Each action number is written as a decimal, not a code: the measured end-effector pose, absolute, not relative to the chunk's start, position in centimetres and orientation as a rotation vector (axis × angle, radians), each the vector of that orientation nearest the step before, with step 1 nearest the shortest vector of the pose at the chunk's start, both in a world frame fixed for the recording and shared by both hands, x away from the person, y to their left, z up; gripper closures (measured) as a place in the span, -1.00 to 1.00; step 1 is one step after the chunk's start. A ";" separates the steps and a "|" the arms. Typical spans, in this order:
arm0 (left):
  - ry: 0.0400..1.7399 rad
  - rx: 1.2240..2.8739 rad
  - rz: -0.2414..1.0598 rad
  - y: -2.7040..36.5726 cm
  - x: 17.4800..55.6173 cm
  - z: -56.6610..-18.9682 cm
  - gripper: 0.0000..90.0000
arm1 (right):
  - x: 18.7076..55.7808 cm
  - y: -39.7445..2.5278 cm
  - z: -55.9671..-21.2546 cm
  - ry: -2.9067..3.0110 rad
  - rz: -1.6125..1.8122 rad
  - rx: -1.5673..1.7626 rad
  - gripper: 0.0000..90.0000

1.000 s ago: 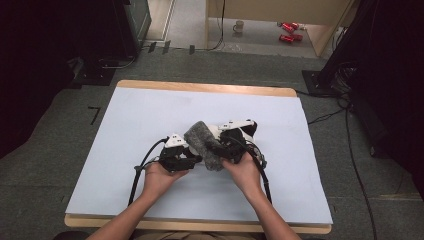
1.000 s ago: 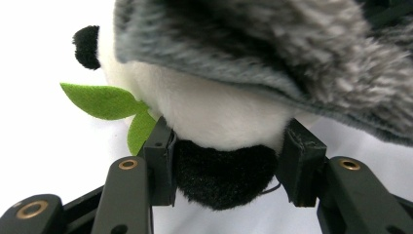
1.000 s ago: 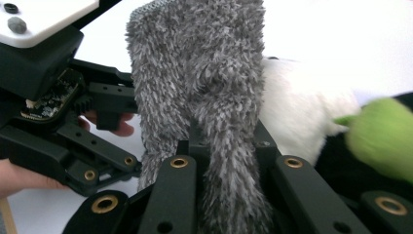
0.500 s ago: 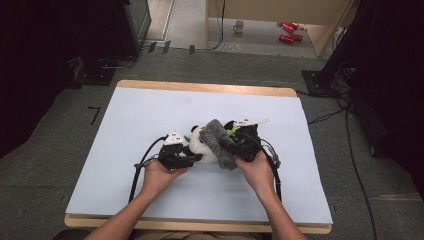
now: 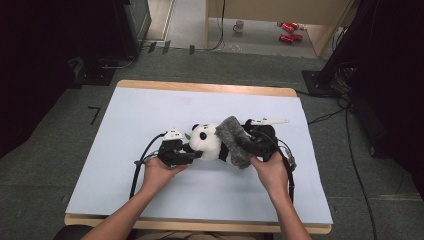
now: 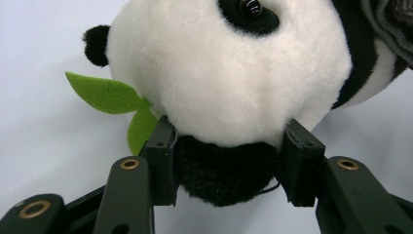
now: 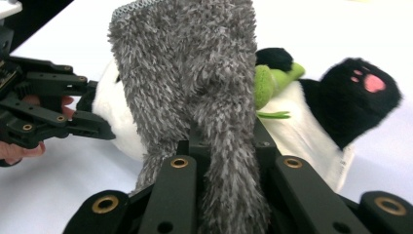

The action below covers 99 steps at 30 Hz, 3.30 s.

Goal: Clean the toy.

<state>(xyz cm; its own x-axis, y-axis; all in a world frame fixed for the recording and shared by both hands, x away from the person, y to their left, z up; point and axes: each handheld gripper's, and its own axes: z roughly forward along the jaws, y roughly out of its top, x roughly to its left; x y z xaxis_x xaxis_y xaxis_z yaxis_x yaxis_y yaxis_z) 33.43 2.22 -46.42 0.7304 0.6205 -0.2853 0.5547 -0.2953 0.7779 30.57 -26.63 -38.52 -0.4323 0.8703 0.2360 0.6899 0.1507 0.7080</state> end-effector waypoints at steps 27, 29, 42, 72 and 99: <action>0.927 1.944 0.103 1.7 31.6 -46.7 0.11 | 31.6 -19.3 -39.3 2.282 1.326 1.451 0.74; 0.929 1.947 0.111 1.6 31.5 -46.7 0.11 | 31.6 -19.0 -39.5 2.284 1.329 1.450 0.74; 0.883 2.011 0.132 1.6 31.8 -46.9 0.09 | 31.3 -19.0 -40.0 2.340 1.223 1.350 0.73; 0.871 2.002 0.092 2.5 34.3 -46.4 0.10 | 29.8 -26.9 -37.9 2.182 1.114 1.479 0.74; 0.919 2.022 0.113 4.8 32.2 -44.9 0.13 | 28.4 -23.3 -38.1 2.345 1.234 1.453 0.75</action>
<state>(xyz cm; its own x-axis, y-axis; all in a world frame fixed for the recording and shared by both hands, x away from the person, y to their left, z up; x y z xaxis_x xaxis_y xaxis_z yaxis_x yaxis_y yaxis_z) 32.18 4.76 -44.94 0.7214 0.6443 -0.2541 0.5636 -0.3329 0.7560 28.38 -23.26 -38.11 -0.5321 0.7922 0.2990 0.6950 0.2068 0.6887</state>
